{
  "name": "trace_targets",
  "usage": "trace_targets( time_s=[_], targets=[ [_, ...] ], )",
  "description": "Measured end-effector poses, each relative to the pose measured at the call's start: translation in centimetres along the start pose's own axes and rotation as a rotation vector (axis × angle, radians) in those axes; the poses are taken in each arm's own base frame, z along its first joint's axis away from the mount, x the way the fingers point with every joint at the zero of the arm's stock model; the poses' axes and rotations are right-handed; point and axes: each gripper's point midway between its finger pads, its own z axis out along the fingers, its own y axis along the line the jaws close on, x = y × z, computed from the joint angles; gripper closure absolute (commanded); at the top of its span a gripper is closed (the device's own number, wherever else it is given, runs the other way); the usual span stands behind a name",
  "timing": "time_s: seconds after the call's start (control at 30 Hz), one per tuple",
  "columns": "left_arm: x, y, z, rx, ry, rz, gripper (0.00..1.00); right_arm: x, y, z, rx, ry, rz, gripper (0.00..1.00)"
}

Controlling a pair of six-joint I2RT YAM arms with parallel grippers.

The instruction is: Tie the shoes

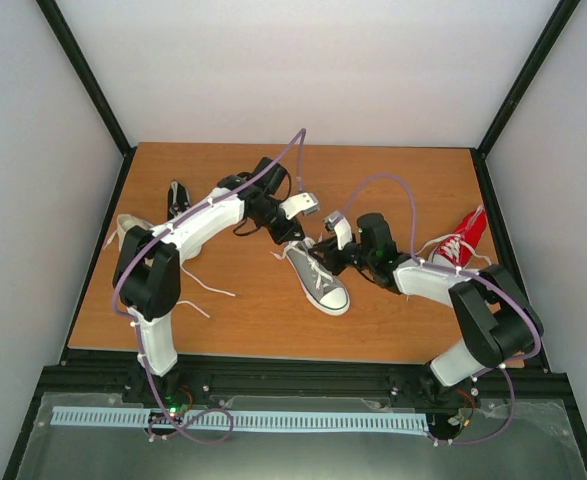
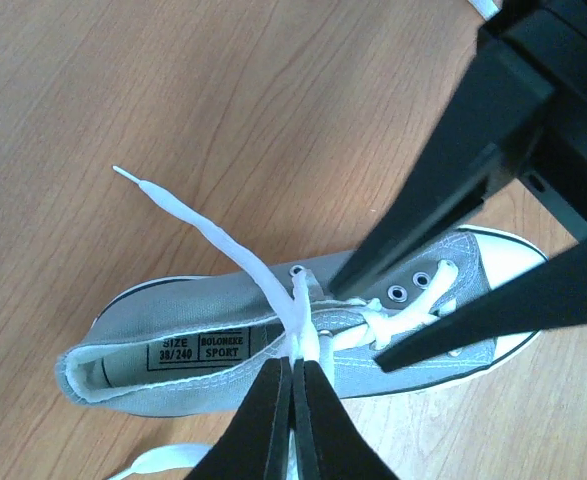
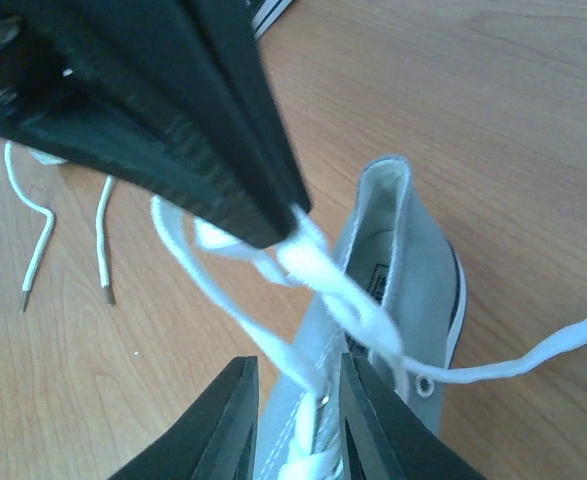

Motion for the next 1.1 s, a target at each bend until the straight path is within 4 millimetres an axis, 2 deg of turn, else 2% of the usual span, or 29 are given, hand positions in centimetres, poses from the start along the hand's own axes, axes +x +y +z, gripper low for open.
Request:
trace_targets(
  time_s=[0.17, 0.3, 0.5, 0.67, 1.1],
  targets=[
    [-0.1, 0.0, 0.0, -0.002, -0.001, -0.011, 0.99, 0.4, 1.2, -0.1, 0.013, -0.018, -0.042, 0.77],
    [-0.1, 0.0, -0.1, -0.003, -0.003, -0.016, 0.99, -0.2, 1.7, 0.5, 0.058, -0.049, -0.088, 0.78],
    [-0.2, 0.0, -0.1, -0.003, -0.004, -0.016, 0.99, -1.1, 0.4, 0.5, 0.153, -0.098, -0.109, 0.78],
    [-0.2, 0.0, -0.1, -0.003, -0.004, -0.016, 0.99, -0.5, -0.6, 0.9, 0.194, -0.086, -0.101, 0.78],
    [-0.3, 0.0, -0.1, 0.002, -0.007, -0.016, 0.99, -0.5, -1.3, 1.4, 0.219, -0.079, -0.098, 0.77]
  ],
)
